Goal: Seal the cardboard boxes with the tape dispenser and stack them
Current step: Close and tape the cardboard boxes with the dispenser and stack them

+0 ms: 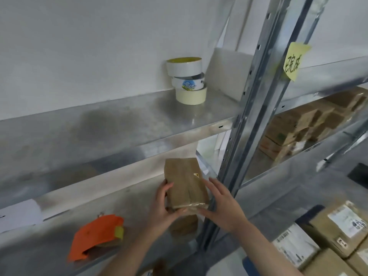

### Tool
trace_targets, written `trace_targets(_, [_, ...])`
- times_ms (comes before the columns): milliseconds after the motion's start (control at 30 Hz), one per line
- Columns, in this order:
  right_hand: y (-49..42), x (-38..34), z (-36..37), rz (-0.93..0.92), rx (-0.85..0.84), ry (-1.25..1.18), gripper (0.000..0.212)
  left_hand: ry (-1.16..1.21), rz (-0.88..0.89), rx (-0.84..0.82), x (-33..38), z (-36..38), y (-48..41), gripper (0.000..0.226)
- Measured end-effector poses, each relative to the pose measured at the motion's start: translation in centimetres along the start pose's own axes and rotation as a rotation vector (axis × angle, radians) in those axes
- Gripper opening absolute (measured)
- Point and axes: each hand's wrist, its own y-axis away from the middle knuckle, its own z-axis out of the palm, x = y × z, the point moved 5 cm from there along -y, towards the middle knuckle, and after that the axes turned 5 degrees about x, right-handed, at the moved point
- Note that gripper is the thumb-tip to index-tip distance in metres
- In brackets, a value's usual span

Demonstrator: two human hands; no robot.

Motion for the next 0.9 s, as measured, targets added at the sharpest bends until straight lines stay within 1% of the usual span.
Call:
trace_targets(100, [-1.6, 0.7, 1.5, -0.050, -0.010, 0.048, 0.094, -0.043, -0.026, 0.038, -1.4, 0.1, -1.1, 0.091])
trace_targets(167, [-2.6, 1.4, 2.6, -0.074, 0.002, 0.093, 0.091, -0.104, -0.062, 0.049, -2.2, -0.2, -1.5, 0.089])
trace_targets(333, [-3.6, 2.3, 4.6, -0.053, 0.041, 0.170, 0.084, -0.155, -0.115, 0.071, -3.9, -0.3, -2.2, 0.086])
trace_targets(433, [-3.5, 2.2, 6.2, -0.023, 0.031, 0.168, 0.087, -0.139, -0.147, 0.056, -5.2, 0.3, -2.3, 0.086])
trace_targets(533, [-3.6, 2.5, 7.8, -0.021, 0.060, 0.215, 0.078, -0.041, -0.189, 0.049, -6.4, 1.1, -2.0, 0.087])
trace_targets(567, [-3.8, 2.7, 8.1, -0.003, 0.049, 0.210, 0.079, -0.023, -0.197, 0.061, -7.0, 1.3, -1.9, 0.088])
trace_targets(633, [-4.0, 3.2, 8.7, 0.041, -0.012, 0.167, 0.080, 0.025, -0.191, 0.080, -8.3, 2.1, -2.0, 0.092])
trace_targets(700, [-4.0, 3.5, 8.9, 0.082, -0.049, 0.067, 0.075, 0.076, -0.192, 0.091, -9.1, 2.9, -2.1, 0.094])
trace_targets(833, [-3.6, 3.5, 9.3, 0.169, -0.017, -0.209, 0.078, 0.193, -0.235, 0.107, -9.3, 3.6, -2.1, 0.101])
trace_targets(900, [-3.3, 3.6, 9.3, 0.209, 0.004, -0.273, 0.082, 0.245, -0.269, 0.109, -9.1, 3.6, -2.0, 0.106])
